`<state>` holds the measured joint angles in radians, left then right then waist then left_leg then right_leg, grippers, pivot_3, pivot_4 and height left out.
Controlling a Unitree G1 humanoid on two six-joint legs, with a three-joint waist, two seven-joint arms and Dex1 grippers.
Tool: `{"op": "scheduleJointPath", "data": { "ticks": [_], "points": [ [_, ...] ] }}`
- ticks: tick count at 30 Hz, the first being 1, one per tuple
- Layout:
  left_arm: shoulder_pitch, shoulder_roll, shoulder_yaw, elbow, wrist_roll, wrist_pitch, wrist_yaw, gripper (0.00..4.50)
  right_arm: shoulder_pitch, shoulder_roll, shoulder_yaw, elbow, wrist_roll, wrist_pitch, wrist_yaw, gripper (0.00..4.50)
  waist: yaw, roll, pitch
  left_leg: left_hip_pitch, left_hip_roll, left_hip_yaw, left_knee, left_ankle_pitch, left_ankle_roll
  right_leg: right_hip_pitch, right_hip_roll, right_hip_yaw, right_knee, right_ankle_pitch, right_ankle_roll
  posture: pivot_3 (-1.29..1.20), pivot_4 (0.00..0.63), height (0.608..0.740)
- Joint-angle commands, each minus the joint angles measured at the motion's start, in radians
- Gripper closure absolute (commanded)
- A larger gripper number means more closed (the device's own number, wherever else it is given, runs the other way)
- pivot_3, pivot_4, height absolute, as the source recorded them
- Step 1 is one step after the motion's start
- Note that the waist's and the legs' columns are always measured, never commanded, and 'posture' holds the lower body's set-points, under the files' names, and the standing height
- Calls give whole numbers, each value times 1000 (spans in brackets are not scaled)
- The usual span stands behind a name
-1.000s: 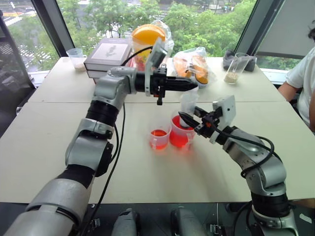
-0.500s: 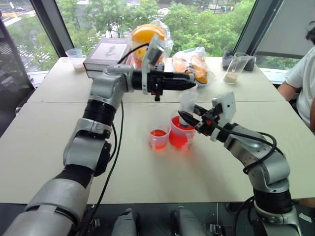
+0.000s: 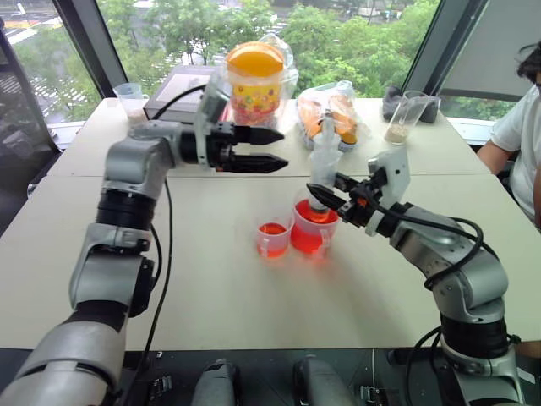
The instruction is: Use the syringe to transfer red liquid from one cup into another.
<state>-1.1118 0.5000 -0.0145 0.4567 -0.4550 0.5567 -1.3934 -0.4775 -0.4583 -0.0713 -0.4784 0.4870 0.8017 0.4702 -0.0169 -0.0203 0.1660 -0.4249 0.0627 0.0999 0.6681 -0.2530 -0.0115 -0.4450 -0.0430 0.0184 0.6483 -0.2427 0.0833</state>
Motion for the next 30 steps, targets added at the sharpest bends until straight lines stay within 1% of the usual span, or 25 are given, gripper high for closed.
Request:
{"op": "scheduleJointPath", "data": {
  "ticks": [1, 5, 11, 16, 21, 30],
  "points": [
    [-4, 43, 51, -41, -22, 16, 24, 643, -77, -7, -51, -33, 55, 18, -5, 3120, 1, 0, 0, 0, 0, 0, 0, 0, 0, 0, 0, 0, 0, 0, 0, 0, 150, 740],
    [18, 92, 83, -53, -33, 34, 54, 643, -186, 18, -54, -16, 123, 56, -5, 3120, 1, 0, 0, 0, 0, 0, 0, 0, 0, 0, 0, 0, 0, 0, 0, 0, 150, 740],
    [68, 112, 102, -118, -55, 67, 87, 643, -230, 68, 1, 18, 145, 48, 3, 3120, 4, 0, 0, 0, 0, 0, 0, 0, 0, 0, -1, -1, 1, 0, 0, 0, 150, 740],
    [84, 120, 111, -156, -73, 91, 110, 643, -192, 103, 50, 25, 135, 26, 12, 3120, 3, 0, 0, -1, 0, 1, 0, 0, 0, 0, -1, -1, 1, 0, 0, 0, 150, 740],
    [70, 114, 110, -190, -106, 121, 115, 643, -93, 91, 115, 32, 79, -34, 33, 3120, 3, 0, 0, 0, 0, 0, 0, 0, 0, 0, -1, -1, 1, 0, 0, 0, 150, 740],
    [3, 82, 100, -152, -129, 116, 125, 643, -43, 89, 143, 44, 31, -78, 42, 3120, 2, 0, 0, 0, 0, 0, 1, 0, 0, 0, -1, -1, 1, 0, 0, 0, 150, 740]
  ]
}}
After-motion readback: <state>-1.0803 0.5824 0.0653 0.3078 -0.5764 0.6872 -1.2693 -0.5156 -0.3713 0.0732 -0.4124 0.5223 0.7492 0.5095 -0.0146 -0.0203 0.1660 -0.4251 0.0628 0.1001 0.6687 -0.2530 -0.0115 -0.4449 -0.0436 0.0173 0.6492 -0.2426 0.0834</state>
